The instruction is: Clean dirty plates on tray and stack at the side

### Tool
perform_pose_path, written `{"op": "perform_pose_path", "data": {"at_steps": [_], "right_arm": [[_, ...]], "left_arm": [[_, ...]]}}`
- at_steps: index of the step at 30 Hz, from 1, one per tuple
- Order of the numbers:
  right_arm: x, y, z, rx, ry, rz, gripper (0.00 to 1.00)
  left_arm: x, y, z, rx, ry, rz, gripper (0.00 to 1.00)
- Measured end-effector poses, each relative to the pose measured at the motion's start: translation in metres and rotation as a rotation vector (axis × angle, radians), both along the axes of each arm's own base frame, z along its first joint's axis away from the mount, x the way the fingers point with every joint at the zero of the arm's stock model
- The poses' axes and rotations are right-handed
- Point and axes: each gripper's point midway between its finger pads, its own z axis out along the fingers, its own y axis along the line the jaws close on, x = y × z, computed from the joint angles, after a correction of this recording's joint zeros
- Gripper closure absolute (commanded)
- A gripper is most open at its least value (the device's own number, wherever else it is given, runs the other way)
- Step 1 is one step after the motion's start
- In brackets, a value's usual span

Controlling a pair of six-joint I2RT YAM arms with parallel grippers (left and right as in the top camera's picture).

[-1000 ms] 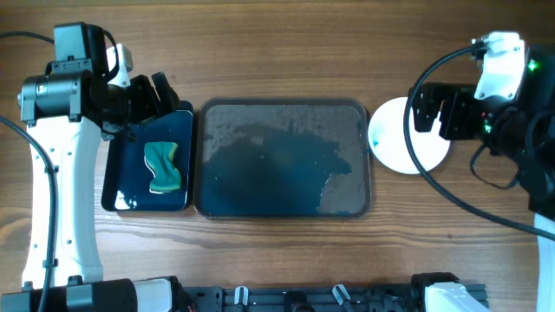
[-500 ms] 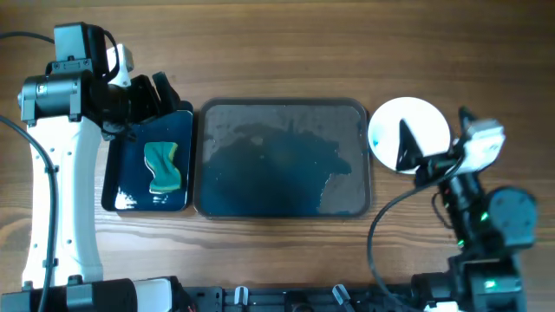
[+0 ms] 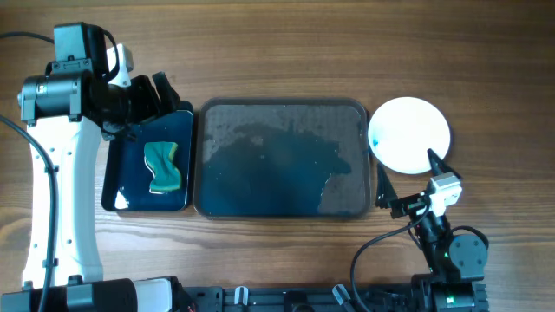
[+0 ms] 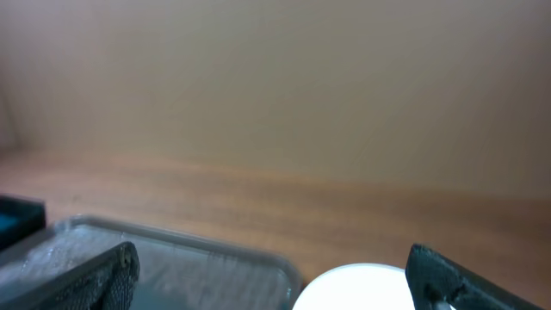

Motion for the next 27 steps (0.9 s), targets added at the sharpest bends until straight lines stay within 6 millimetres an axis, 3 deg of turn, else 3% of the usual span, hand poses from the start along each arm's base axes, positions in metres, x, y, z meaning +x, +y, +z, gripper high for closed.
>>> {"op": "perform_pose_path", "data": {"at_steps": [3,27], "right_arm": [[-0.0028,0.0023,-0.0141,0.001,0.057,0.015,0.00],[-0.0032,0.0030,-0.0135,0.015,0.059,0.020,0.00]], "left_arm": [[-0.0003,-0.0001,0.0000,0.000,0.001,0.000,0.00],[-0.0001,-0.0001,0.0001,0.000,0.000,0.000,0.00]]}}
